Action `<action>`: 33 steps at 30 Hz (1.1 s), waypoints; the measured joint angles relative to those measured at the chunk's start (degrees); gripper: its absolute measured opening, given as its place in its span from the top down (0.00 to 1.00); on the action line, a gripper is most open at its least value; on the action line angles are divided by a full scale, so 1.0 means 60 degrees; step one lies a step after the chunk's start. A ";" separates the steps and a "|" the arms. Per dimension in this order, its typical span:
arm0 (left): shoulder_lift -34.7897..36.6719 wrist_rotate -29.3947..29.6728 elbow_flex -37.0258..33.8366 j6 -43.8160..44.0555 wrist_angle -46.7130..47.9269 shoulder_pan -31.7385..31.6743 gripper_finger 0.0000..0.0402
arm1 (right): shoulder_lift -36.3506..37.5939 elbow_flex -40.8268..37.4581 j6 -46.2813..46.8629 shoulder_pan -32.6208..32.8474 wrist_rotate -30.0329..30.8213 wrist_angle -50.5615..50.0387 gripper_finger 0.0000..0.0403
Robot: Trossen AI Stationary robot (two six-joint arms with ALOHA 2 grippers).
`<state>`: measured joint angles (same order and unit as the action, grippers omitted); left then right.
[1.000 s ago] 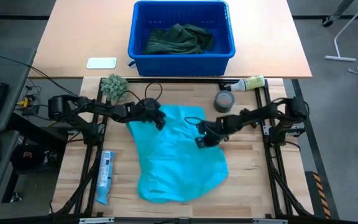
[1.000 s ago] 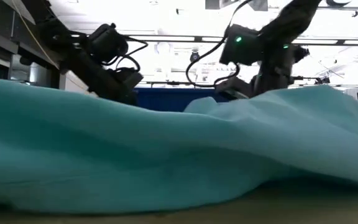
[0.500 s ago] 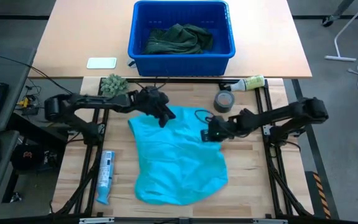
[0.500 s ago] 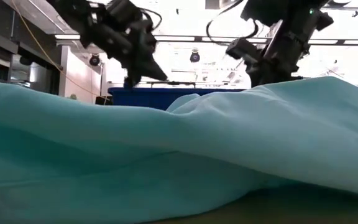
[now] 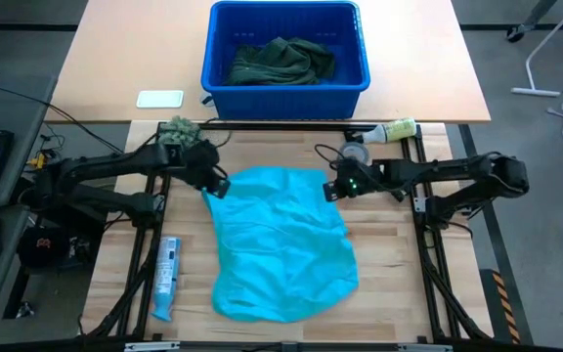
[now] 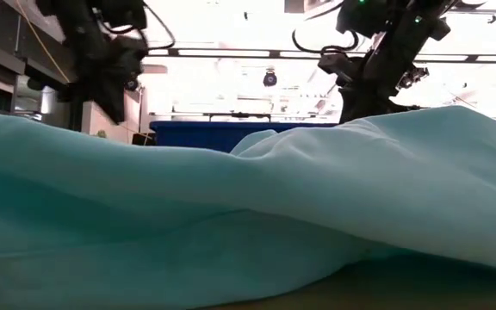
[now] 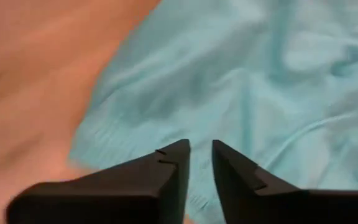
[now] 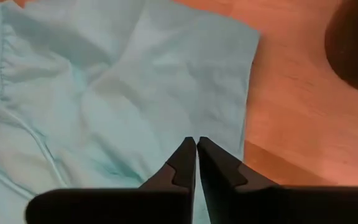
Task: Fold laundry
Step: Fold the light blue shorts
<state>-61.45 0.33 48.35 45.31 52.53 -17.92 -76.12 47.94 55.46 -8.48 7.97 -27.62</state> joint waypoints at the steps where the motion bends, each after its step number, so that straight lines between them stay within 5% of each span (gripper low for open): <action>1: 0.0119 0.0148 -0.0048 0.0595 0.0306 0.0026 0.80 | 0.0000 0.0000 -0.0136 -0.0047 -0.0080 0.0000 0.97; 8: 0.0600 0.1517 -0.0188 0.4162 0.1945 -0.0006 0.54 | 0.0000 0.0004 -0.0807 -0.0093 -0.0276 0.0000 0.85; 12: 0.0952 0.1499 -0.0959 0.5625 0.1016 -0.0013 0.45 | 0.0000 0.0000 -0.1061 -0.0099 -0.0366 -0.0039 0.82; 24: 0.2244 0.1717 -0.3659 0.8605 -0.2604 -0.0009 0.43 | 0.0004 -0.0004 -0.1086 -0.0341 -0.0557 -0.0083 0.82; 33: 0.2298 0.2698 -0.4735 0.9694 -0.3401 -0.0013 0.43 | 0.0004 -0.0004 -0.0744 -0.0341 -0.0609 -0.0076 0.82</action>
<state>-47.66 16.52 19.94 103.48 32.13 -18.00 -76.09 47.92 50.99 -10.52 4.32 -28.08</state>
